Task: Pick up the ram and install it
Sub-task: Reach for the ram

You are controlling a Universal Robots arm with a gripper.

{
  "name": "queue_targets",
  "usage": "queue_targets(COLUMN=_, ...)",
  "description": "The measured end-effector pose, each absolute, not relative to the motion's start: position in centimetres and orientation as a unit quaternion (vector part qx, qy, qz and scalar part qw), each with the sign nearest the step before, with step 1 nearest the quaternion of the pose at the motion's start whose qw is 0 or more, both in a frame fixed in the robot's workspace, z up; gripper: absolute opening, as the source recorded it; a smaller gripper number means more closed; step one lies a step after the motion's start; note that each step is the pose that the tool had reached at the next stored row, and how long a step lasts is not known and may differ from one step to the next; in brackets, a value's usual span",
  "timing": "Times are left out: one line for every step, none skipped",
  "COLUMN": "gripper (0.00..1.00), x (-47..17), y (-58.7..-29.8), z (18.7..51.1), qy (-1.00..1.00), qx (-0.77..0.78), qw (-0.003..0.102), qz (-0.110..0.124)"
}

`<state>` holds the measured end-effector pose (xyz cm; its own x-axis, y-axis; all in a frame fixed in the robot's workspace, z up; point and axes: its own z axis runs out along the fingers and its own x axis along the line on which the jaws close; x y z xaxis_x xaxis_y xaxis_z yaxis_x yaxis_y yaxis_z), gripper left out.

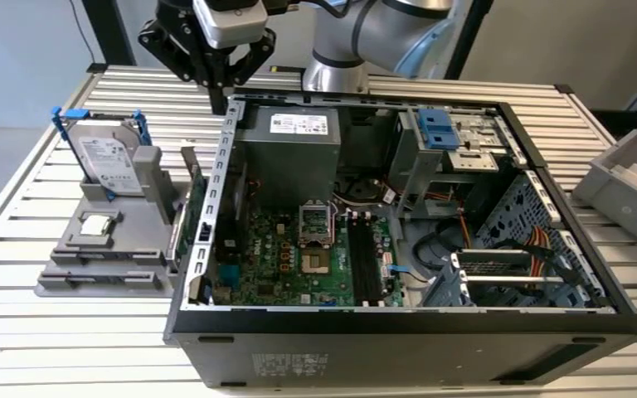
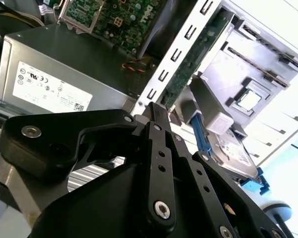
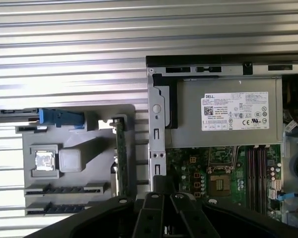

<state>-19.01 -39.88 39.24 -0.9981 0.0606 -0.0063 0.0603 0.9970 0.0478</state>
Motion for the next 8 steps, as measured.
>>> queue_targets(gripper=0.0, x=-19.13, y=-39.88, z=39.25, qy=0.999, qx=0.03, qw=0.004, qz=0.024)
queue_targets(gripper=0.0, x=-19.26, y=-39.88, z=39.24, qy=0.999, qx=0.03, qw=0.004, qz=0.024)
queue_targets(gripper=0.0, x=-19.38, y=-39.88, z=39.24, qy=0.999, qx=0.029, qw=0.004, qz=0.024)
queue_targets(gripper=0.0, x=-19.51, y=-39.88, z=39.24, qy=0.999, qx=0.029, qw=0.004, qz=0.024)
queue_targets(gripper=0.0, x=-19.64, y=-39.89, z=39.24, qy=0.999, qx=0.029, qw=0.004, qz=0.024)
queue_targets(gripper=0.0, x=-19.79, y=-39.88, z=39.24, qy=0.999, qx=0.029, qw=0.004, qz=0.024)
queue_targets(gripper=0.0, x=-19.93, y=-39.88, z=39.24, qy=0.999, qx=0.028, qw=0.004, qz=0.024)
queue_targets(gripper=0.0, x=-20.1, y=-39.88, z=39.24, qy=0.999, qx=0.028, qw=0.004, qz=0.024)
